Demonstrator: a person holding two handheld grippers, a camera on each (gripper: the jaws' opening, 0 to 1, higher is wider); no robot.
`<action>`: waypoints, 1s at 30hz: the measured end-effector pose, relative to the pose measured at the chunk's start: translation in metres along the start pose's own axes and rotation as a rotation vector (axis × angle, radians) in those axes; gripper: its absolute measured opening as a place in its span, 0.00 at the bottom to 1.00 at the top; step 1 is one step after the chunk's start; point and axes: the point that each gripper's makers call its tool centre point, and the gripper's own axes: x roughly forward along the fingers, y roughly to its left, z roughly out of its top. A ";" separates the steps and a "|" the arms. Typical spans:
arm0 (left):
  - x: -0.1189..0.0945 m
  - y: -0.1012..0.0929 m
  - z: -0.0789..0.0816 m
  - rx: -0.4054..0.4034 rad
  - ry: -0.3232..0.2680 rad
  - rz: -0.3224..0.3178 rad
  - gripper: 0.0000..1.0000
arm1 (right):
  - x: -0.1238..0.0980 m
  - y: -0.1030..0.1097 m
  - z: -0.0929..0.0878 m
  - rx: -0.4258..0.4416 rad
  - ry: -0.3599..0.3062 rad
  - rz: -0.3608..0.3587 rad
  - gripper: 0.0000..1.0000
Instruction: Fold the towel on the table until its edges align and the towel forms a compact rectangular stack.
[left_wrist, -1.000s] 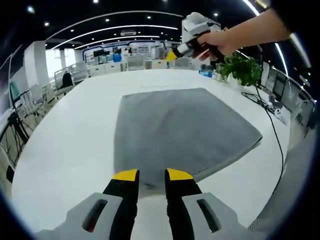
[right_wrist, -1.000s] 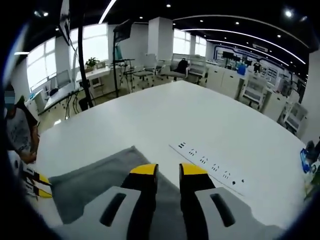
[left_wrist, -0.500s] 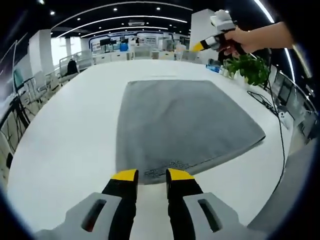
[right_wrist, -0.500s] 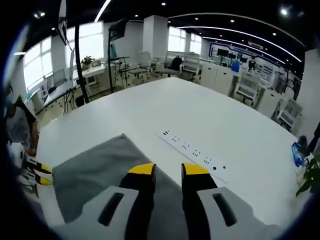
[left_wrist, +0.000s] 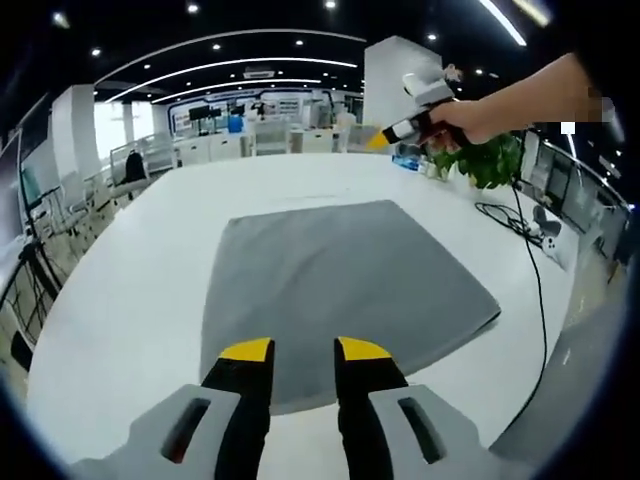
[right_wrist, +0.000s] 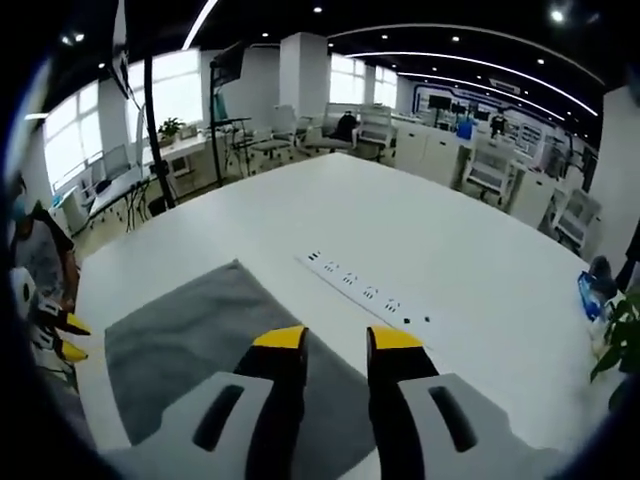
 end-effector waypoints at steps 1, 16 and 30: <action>0.001 -0.006 0.004 0.000 -0.007 -0.008 0.26 | 0.000 -0.001 -0.001 0.002 0.000 -0.001 0.23; 0.016 -0.055 0.041 0.069 -0.076 -0.070 0.50 | -0.023 -0.028 -0.024 0.018 0.024 -0.024 0.30; 0.017 -0.106 0.055 0.074 -0.076 -0.166 0.66 | -0.026 -0.046 -0.040 0.019 0.019 -0.062 0.41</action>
